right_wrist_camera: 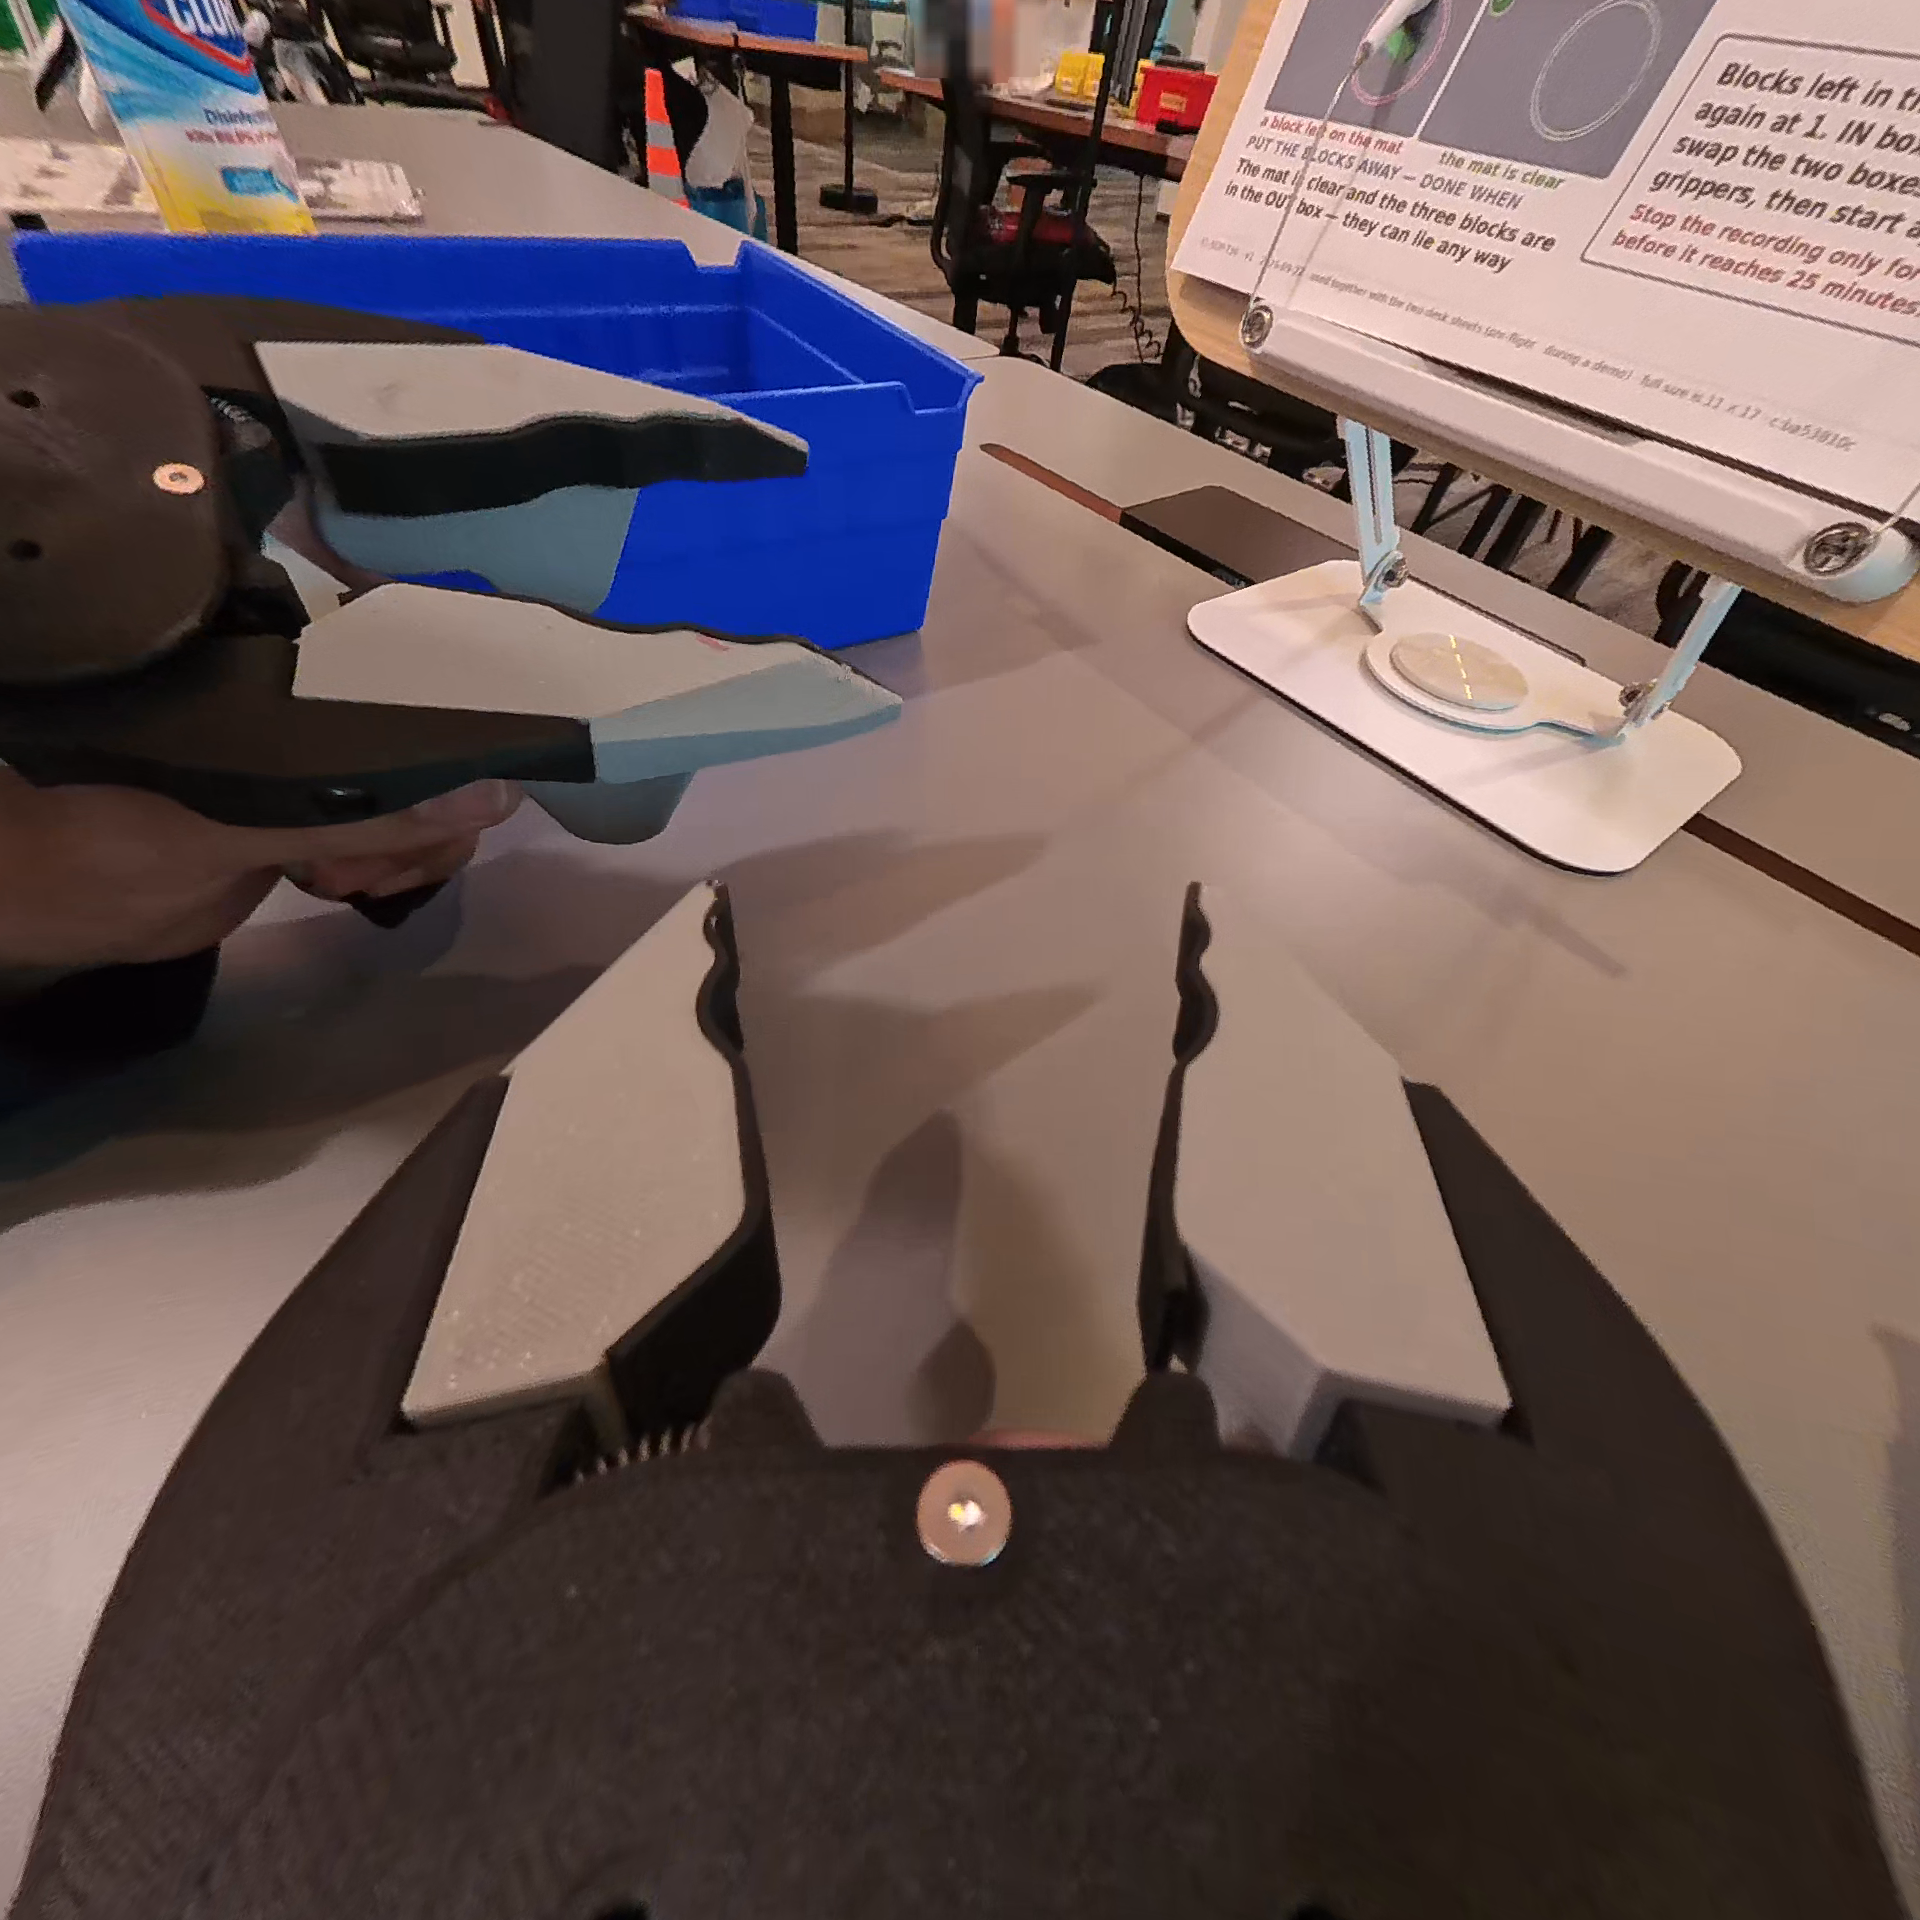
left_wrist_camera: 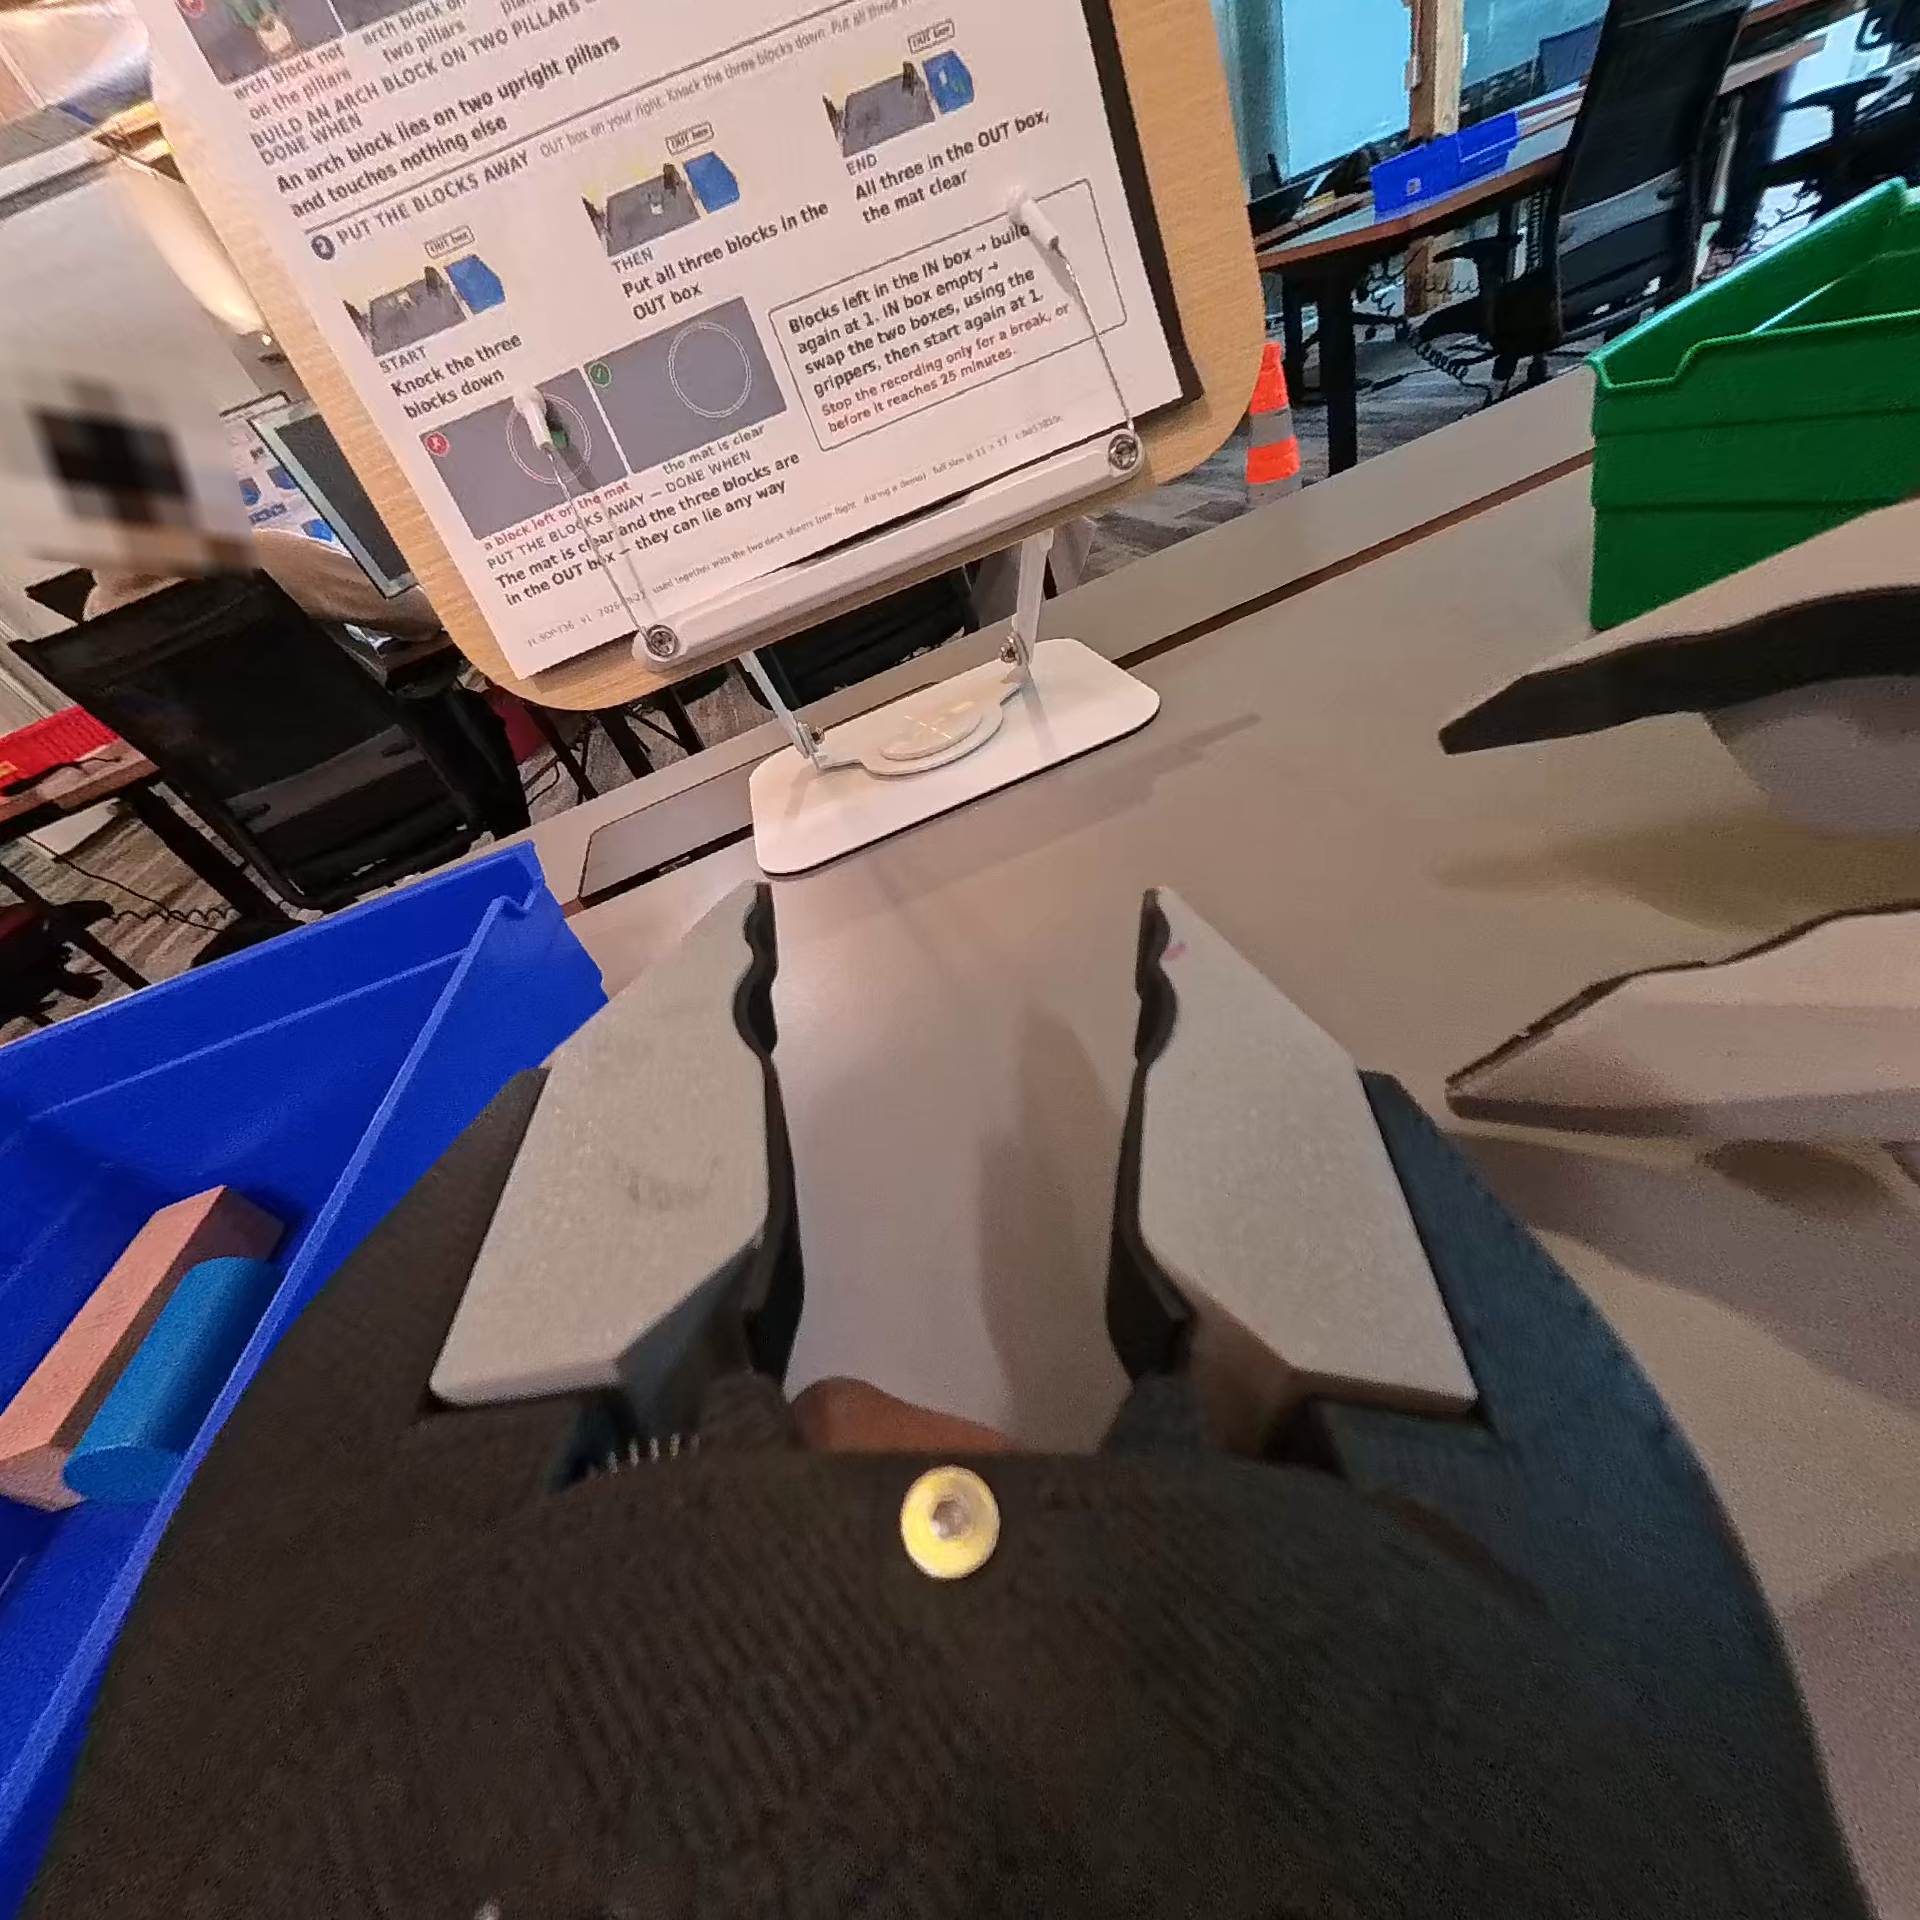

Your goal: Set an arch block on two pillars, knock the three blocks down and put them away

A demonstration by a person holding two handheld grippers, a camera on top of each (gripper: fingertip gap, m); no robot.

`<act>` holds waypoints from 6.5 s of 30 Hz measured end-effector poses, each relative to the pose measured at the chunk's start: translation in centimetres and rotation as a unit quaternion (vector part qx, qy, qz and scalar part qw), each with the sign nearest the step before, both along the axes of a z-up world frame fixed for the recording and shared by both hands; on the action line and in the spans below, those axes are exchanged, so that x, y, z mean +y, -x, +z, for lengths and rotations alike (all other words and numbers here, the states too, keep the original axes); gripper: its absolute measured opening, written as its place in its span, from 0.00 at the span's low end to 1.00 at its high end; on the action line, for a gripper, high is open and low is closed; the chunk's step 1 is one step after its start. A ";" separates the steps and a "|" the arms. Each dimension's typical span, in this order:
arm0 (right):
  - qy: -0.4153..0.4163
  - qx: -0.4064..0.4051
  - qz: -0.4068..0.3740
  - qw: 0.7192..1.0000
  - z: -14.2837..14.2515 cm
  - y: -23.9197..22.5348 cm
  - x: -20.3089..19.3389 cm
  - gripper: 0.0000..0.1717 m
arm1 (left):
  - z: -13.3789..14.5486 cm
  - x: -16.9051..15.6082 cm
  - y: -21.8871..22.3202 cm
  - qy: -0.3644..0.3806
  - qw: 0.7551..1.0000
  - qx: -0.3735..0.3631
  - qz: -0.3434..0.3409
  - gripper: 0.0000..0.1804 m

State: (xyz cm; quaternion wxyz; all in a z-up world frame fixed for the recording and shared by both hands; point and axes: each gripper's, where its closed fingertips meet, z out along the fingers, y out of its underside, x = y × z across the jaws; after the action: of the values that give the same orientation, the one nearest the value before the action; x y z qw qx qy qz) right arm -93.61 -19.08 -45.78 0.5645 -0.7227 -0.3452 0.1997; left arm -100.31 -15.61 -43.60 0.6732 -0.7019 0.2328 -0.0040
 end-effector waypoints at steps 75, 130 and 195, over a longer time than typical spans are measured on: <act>0.006 0.040 0.125 0.991 0.1 4.0 -4.1 0.32 | -9.8 8.2 25.4 0.425 0.881 0.098 0.183 0.18; 0.189 0.310 0.225 0.904 6.2 -0.5 -3.2 0.25 | 1.8 -6.1 -8.3 0.037 0.961 -0.103 -0.253 0.16; 0.063 -0.088 0.002 0.994 -4.3 -3.7 1.3 0.36 | -2.3 -10.8 1.4 0.115 0.992 -0.041 -0.033 0.30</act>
State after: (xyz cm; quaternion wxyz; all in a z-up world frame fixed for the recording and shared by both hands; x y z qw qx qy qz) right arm -89.86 -17.75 -50.06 0.4845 -0.7713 -0.3815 0.1573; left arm -101.73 -26.36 -45.92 0.5964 -0.7660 0.2255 -0.0819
